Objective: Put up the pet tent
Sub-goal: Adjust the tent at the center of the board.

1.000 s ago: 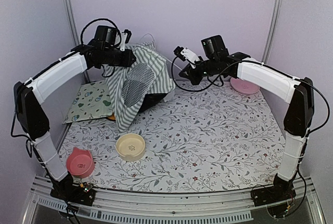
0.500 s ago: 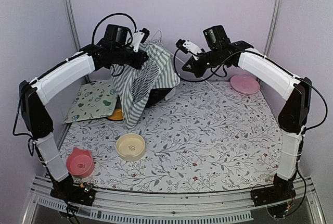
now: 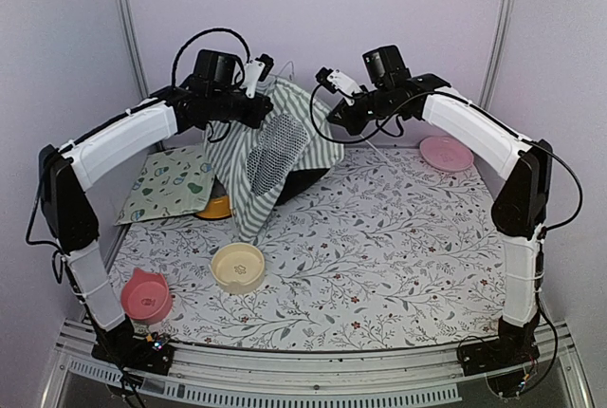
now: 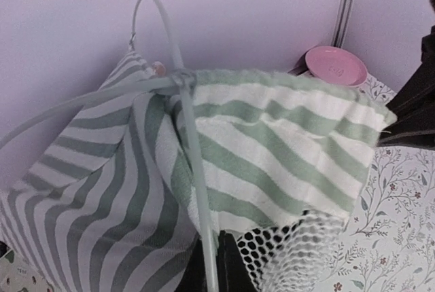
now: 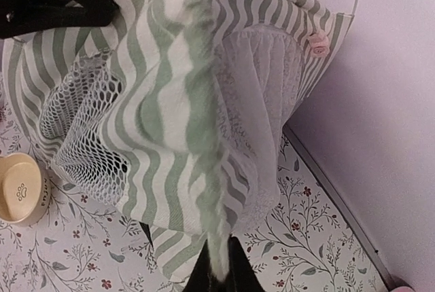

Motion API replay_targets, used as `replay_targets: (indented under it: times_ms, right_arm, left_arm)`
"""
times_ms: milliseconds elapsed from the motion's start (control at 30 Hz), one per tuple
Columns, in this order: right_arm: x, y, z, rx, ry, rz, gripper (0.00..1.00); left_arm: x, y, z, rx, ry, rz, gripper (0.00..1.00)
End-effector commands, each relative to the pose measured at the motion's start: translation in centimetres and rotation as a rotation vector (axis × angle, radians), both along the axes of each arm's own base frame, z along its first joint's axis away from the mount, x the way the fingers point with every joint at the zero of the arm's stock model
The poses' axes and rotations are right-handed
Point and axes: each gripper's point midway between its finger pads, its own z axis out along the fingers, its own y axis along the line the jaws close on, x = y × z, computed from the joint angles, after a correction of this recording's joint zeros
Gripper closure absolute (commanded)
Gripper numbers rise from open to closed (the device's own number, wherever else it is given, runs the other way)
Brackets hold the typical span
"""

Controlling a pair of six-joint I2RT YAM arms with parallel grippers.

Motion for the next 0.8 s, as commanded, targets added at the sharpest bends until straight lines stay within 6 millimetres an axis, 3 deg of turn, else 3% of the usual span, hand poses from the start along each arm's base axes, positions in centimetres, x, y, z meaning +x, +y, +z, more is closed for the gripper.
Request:
replay_targets:
  times_ms: [0,133,300,400,600,767]
  right_arm:
    - [-0.4,2.5,5.0,0.132,-0.155,0.017,0.80]
    - [-2.3,-0.1,5.6,0.136,-0.138,0.010,0.40]
    - [-4.6,-4.2,4.4,0.148,-0.056,-0.028,0.15]
    - [-7.1,-5.3,2.5,0.154,0.010,-0.011,0.10]
    - [-10.4,-7.5,-1.3,0.131,0.132,-0.052,0.12]
    - [-10.3,-8.7,-5.1,0.081,0.175,-0.125,0.21]
  left_arm:
    - [-2.4,-4.7,-1.5,-0.057,0.053,-0.075,1.00]
    - [-0.6,-1.6,-0.9,-0.108,0.056,0.050,1.00]
    - [0.0,-0.6,-0.8,-0.112,0.055,0.093,1.00]
    - [0.2,-0.4,-0.7,-0.112,0.053,0.100,1.00]
    - [0.5,0.0,-0.3,-0.123,0.054,0.096,1.00]
    - [0.3,-0.4,0.4,-0.129,0.043,0.059,1.00]
